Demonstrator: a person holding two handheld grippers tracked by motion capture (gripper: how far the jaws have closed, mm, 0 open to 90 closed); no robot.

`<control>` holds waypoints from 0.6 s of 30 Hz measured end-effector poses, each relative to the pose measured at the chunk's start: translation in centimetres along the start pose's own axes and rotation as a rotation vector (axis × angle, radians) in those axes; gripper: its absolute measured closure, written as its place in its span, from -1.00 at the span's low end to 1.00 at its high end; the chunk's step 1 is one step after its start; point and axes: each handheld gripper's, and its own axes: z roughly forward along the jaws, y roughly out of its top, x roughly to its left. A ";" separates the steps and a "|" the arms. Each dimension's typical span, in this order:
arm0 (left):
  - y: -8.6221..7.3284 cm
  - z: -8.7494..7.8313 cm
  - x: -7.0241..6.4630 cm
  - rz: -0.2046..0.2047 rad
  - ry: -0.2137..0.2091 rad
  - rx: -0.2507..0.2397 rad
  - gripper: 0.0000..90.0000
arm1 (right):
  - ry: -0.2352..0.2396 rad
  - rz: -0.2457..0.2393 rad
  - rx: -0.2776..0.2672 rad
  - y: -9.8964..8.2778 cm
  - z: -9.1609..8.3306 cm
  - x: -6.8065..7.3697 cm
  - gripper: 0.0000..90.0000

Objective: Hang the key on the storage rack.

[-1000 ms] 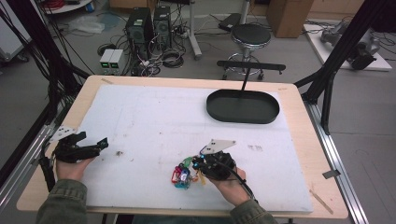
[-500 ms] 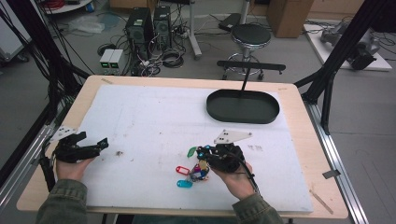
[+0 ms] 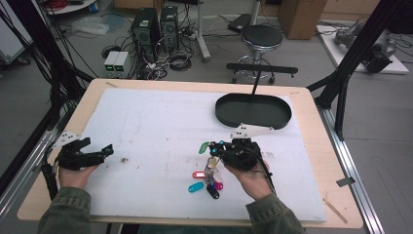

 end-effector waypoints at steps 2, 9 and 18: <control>0.0 0.0 0.0 0.000 0.001 0.001 -0.96 | -0.005 0.003 -0.008 0.4 -0.2 -0.2 0.89; 0.0 0.0 0.0 0.001 0.001 0.000 -0.96 | -0.003 0.019 -0.031 1.9 -0.8 -0.9 0.89; 0.0 0.1 0.0 0.001 -0.001 0.001 -0.96 | -0.028 0.034 -0.058 4.0 -1.7 -2.2 0.89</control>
